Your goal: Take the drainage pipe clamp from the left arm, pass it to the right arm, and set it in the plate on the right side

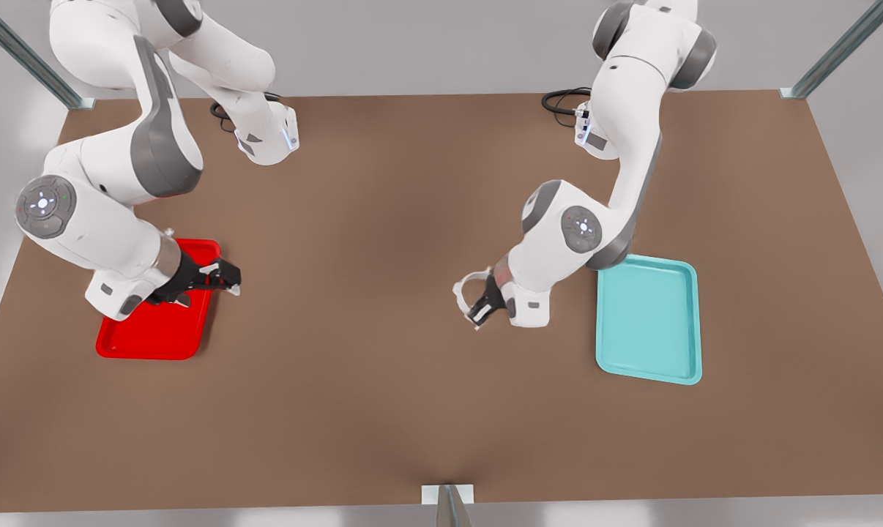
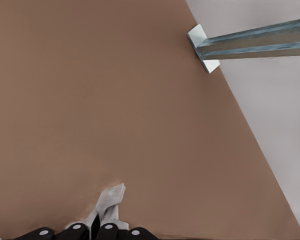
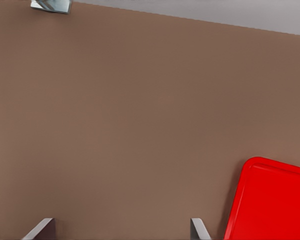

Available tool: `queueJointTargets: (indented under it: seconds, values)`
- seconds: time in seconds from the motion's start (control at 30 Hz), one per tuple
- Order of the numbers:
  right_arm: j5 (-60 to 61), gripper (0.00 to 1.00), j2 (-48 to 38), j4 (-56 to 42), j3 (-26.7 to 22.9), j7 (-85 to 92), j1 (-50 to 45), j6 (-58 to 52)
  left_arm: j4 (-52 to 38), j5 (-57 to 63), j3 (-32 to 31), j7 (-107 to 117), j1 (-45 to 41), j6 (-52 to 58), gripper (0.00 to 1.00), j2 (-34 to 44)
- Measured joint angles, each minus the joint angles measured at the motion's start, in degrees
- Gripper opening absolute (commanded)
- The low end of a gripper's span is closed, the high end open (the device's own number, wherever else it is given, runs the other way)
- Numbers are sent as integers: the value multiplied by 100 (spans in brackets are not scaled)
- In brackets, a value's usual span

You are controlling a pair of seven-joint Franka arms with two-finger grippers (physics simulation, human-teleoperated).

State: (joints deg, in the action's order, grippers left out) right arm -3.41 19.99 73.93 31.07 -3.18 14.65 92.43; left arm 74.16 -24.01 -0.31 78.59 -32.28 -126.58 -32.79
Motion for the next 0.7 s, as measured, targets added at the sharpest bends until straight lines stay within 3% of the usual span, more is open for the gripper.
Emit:
queueJointTargets:
  seconds: [0.13, 0.3, 0.7]
  values:
    - [128, 100, 255, 26, 1, -288, -620, 304, -39, -792, -513, 2078, -79, -1441, 21, -373]
    - [101, 100, 533, 38, 0, -950, -1305, 708, -147, -1073, -545, 4249, -401, -2623, 21, -689]
    - [-731, 100, 707, 431, -5, -2371, -2094, 1220, -153, -1194, -587, 7556, -639, -3432, 21, -937]
